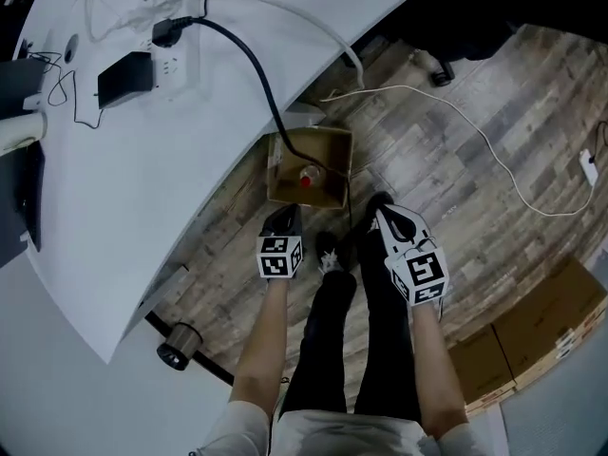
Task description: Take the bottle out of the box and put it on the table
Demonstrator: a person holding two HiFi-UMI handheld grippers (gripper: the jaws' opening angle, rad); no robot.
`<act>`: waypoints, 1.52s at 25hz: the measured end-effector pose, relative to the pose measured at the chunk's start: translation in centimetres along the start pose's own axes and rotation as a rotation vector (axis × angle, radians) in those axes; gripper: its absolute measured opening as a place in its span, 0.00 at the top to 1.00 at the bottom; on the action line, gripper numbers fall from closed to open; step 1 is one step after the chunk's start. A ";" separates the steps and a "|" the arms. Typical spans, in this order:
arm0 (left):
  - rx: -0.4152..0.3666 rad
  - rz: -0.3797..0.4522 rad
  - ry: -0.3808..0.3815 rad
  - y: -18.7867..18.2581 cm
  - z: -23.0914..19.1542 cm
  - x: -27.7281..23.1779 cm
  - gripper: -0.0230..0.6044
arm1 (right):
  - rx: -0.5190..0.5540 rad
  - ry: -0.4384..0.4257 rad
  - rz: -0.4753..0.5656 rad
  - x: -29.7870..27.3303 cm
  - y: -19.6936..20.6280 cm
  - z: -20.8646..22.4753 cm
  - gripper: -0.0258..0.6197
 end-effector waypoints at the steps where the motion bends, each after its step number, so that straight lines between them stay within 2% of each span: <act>1: -0.018 -0.021 0.009 0.9 -0.1 -1.4 0.94 | -0.011 0.002 0.000 -0.4 1.1 0.1 0.90; 3: -0.069 -0.050 0.019 2.5 -0.5 -4.0 0.94 | -0.034 0.007 0.001 -1.3 3.3 0.2 0.90; 6: -0.201 -0.030 0.016 4.0 -0.6 -7.2 0.94 | -0.098 0.029 0.028 -2.6 6.3 0.4 0.90; 8: -0.257 -0.033 0.008 5.5 -0.7 -9.2 0.94 | -0.126 0.028 0.047 -3.7 7.9 0.3 0.90; 10: -0.252 -0.046 -0.011 6.9 -1.3 -11.2 0.93 | -0.123 0.015 0.047 -4.8 9.4 0.1 0.90; 14: -0.194 -0.051 -0.025 8.2 -1.9 -14.2 0.79 | -0.099 -0.015 0.020 -6.3 12.3 0.0 0.90; 19: -0.247 -0.054 0.014 9.1 -1.2 -17.7 0.67 | -0.065 -0.037 0.005 -7.8 13.8 0.8 0.90; 22: -0.252 -0.066 0.027 9.6 -0.7 -19.2 0.66 | -0.055 -0.051 0.017 -7.9 13.9 1.4 0.90; 27: -0.266 -0.074 0.022 9.9 -0.8 -20.5 0.66 | -0.086 -0.031 0.013 -7.0 16.3 2.1 0.90; 31: -0.259 -0.063 0.015 9.5 -1.0 -21.4 0.70 | -0.074 -0.026 -0.003 -7.0 17.2 1.8 0.90; 38: -0.333 -0.047 0.026 8.8 -0.4 -19.4 0.71 | -0.081 -0.016 -0.005 -6.0 16.8 0.0 0.90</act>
Point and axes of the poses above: the fingertips, and each gripper's own axes: x backward along the fingers, z to its right, y out of its underside, the point moved 1 cm from there along x, backward along the fingers, and after that the axes turned 12 degrees about -y, right-handed, at the moved point
